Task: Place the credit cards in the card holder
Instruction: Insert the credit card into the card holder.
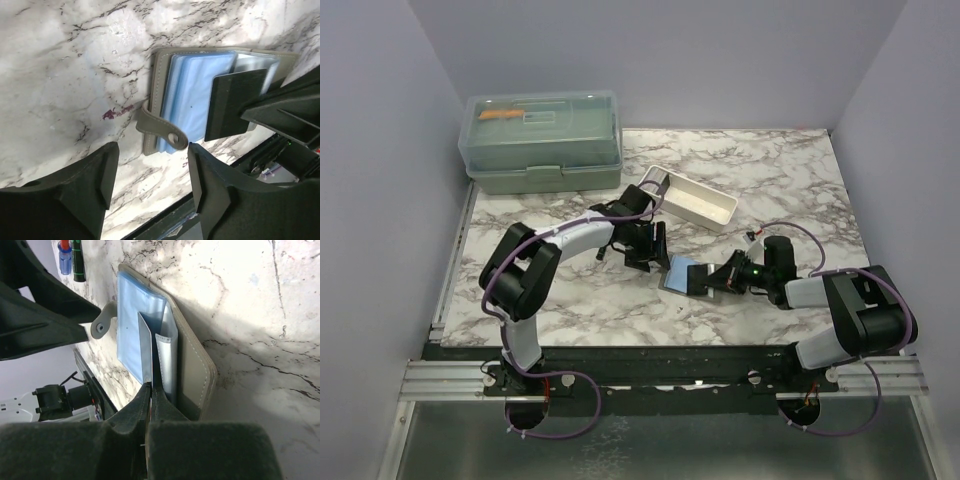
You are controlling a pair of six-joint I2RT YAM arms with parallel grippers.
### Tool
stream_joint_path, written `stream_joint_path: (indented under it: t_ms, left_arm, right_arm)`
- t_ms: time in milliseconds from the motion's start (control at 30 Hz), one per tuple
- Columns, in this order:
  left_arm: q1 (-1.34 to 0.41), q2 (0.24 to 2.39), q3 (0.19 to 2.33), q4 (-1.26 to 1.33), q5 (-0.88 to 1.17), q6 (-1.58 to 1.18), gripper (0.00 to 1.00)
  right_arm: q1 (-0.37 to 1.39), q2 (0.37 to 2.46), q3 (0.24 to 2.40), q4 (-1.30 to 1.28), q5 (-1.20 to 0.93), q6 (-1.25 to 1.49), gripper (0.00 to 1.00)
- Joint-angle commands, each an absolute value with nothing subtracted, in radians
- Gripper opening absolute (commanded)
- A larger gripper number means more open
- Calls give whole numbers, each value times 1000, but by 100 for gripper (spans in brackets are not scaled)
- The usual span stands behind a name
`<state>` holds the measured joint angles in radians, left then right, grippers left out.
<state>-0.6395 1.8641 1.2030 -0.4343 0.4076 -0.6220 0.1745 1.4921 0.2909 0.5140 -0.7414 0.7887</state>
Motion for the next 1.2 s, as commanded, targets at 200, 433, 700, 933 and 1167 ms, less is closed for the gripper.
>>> stream_joint_path:
  t_ms: [200,433,700,933,1167]
  left_arm:
    - [-681,1886,1319,-414,481,-663,49]
    - [-683,1979,1304,-379,494,-666,35]
    - [-675,2019,1276,-373,435,-668,30]
    - [-661,2024,1258,-389,400,-663,28]
    - [-650,2016,1257,-397,392,-654,28]
  right_arm:
    - [171,1444,293,432,-711,781,0]
    - [170,1390,272,390,-695,792,0]
    - [166,1363,254,321,-649,781,0]
    - [154,1378,257,286,-632,785,0]
    - [144,1356,236,285,-633,790,0]
